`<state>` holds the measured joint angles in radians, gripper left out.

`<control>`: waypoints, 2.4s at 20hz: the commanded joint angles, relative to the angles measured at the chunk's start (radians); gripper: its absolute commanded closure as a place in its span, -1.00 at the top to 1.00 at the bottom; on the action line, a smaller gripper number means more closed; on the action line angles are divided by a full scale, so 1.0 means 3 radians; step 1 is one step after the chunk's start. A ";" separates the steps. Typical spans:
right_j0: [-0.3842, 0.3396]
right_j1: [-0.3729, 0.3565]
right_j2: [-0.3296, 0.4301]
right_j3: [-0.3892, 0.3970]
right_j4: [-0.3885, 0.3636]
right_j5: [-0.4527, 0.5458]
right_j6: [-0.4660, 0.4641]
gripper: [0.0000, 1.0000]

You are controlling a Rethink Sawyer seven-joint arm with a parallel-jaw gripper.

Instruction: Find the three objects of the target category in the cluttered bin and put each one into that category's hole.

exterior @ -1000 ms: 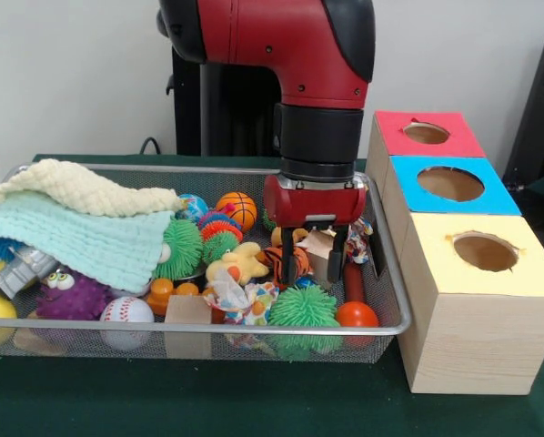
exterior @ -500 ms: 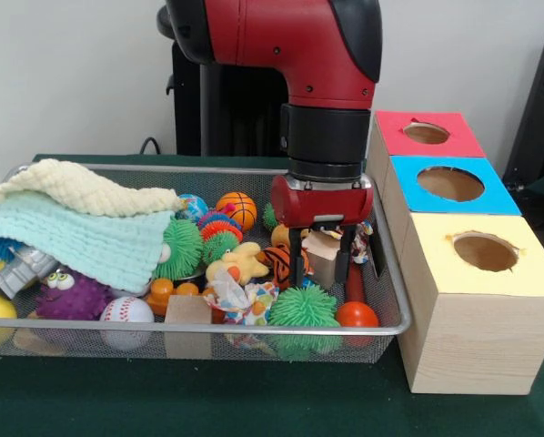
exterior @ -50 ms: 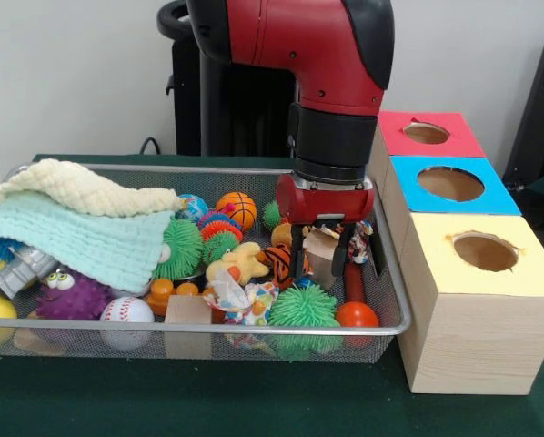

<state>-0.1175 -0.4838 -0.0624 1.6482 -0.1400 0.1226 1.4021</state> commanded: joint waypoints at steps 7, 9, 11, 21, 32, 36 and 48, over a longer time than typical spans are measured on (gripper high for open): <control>0.0201 0.0570 -0.0374 -0.0343 0.0550 0.0212 0.0888 1.00; 0.0218 0.0554 -0.0383 -0.0330 0.0575 0.0227 0.0843 1.00; 0.0235 0.0525 -0.0404 -0.0300 0.0591 0.0251 0.0803 1.00; 0.0131 0.0361 -0.0221 -0.0270 0.0387 0.0345 0.0405 1.00; 0.0070 0.0384 -0.0121 -0.0374 0.0339 0.0436 0.0280 1.00; 0.0002 0.0491 -0.0032 -0.0446 0.0321 0.0491 0.0209 1.00; -0.0590 0.0464 0.0912 -0.0407 -0.0242 0.0777 -0.0425 1.00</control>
<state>-0.2609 -0.3810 0.0347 1.5696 -0.1271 0.2159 1.4021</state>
